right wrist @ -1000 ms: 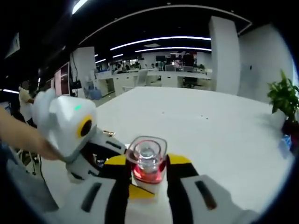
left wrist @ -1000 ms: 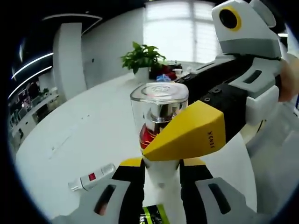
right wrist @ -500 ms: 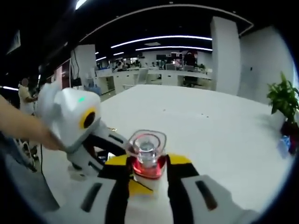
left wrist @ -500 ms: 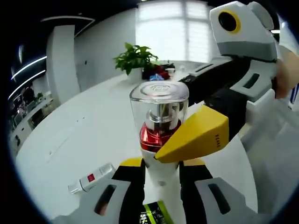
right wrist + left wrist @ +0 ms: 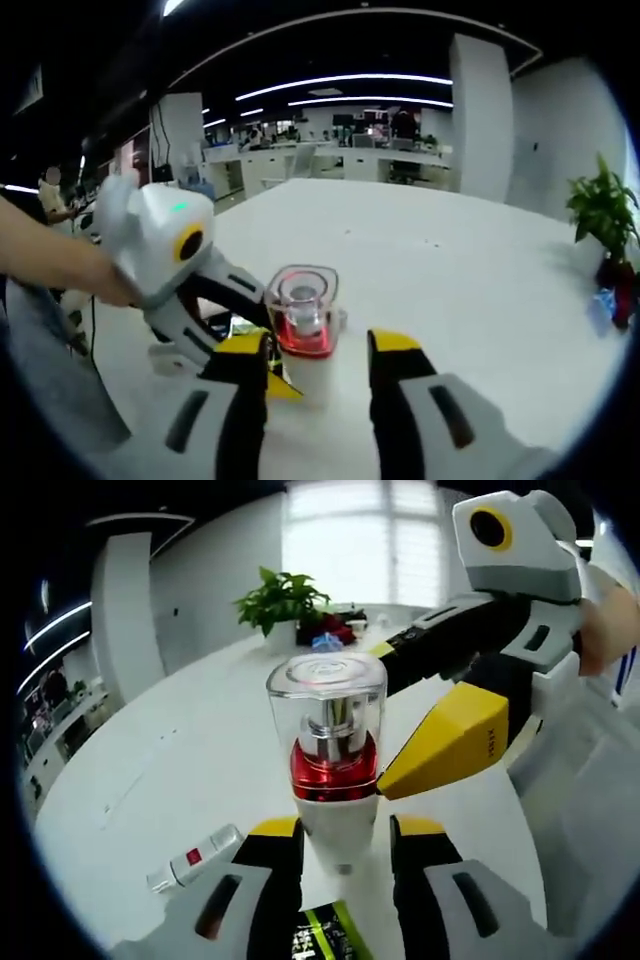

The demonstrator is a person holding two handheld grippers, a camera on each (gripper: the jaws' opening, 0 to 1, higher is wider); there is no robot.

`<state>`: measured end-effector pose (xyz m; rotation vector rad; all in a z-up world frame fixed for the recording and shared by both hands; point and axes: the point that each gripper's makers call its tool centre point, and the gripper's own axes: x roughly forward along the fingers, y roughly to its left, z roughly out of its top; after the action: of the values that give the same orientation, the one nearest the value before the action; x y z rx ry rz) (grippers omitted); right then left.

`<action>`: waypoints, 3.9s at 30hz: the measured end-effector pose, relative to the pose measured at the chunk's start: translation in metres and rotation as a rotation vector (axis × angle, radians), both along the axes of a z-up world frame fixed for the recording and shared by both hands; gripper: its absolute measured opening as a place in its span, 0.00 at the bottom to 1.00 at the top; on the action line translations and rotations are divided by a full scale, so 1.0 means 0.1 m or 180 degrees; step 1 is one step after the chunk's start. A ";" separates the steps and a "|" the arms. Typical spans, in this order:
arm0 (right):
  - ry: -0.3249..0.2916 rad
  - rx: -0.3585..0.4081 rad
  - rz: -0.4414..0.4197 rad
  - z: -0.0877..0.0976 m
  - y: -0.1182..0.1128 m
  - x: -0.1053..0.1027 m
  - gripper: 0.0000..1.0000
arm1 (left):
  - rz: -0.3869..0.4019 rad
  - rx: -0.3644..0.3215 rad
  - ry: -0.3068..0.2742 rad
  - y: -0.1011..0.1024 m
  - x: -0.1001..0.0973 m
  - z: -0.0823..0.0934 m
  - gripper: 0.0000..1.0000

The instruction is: Arrange the skincare products in the storage area until every visible bottle or jar stands upright without overlapping.

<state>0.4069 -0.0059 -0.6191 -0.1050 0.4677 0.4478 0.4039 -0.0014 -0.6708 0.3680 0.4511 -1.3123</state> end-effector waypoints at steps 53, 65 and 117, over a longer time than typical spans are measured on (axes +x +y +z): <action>0.0006 0.0157 0.0116 0.05 -0.51 -1.03 0.72 | 0.0787 -0.0378 -0.0057 0.00 0.13 0.31 0.44; -0.0006 0.0226 -0.0135 0.09 -0.68 -1.19 0.73 | 0.0391 -0.0349 -0.0051 -0.08 0.11 0.29 0.26; -0.0001 0.0277 0.0239 0.07 -0.38 -1.04 0.81 | 0.1204 -0.0419 0.0343 0.92 -0.35 0.52 0.80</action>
<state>0.3033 -0.0443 -0.6123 -0.0386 0.4442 0.5411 0.3684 0.0901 -0.6187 0.0943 0.4948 -0.9889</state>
